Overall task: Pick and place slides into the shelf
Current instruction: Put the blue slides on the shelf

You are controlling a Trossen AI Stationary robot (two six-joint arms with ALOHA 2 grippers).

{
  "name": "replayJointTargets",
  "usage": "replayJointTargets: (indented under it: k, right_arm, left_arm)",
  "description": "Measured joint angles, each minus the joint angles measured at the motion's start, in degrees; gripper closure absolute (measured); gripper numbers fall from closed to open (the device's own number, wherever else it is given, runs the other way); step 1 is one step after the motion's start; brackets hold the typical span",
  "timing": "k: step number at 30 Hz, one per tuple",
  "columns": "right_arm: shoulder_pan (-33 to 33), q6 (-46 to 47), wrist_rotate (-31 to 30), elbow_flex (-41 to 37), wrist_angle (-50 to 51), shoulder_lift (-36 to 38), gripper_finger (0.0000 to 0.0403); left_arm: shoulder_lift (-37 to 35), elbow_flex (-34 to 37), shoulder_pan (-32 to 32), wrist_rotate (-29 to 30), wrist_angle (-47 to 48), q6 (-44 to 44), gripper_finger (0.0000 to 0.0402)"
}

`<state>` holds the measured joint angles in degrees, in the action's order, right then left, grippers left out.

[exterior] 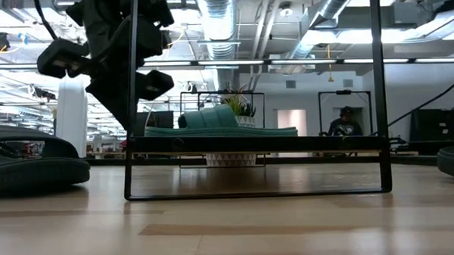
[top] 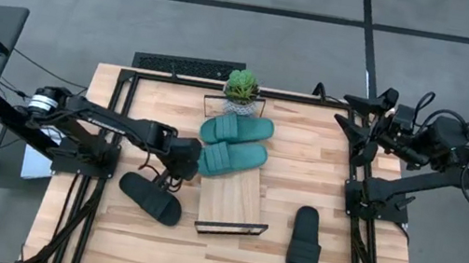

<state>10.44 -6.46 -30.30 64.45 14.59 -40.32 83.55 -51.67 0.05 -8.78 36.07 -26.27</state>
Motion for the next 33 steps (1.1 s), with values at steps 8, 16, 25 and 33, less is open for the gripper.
replayJointTargets:
  k: [8,16,25,33]
  right_arm:
    - [0.0,0.0,0.0,0.0,0.0,0.6,0.0147]
    - [0.0,0.0,0.0,0.0,0.0,0.7,0.0147]
    - [0.0,0.0,0.0,0.0,0.0,0.7,0.0147]
    - [0.0,0.0,0.0,0.0,0.0,0.7,0.0147]
  left_arm:
    - [4.6,-3.3,1.8,0.4,1.8,-3.5,0.0401]
    - [5.7,-4.1,4.5,1.9,2.3,-5.0,0.0401]
    - [5.7,-4.1,7.8,3.6,3.1,-6.1,0.0401]
    - [5.7,-4.1,8.0,4.0,3.2,-6.1,0.0401]
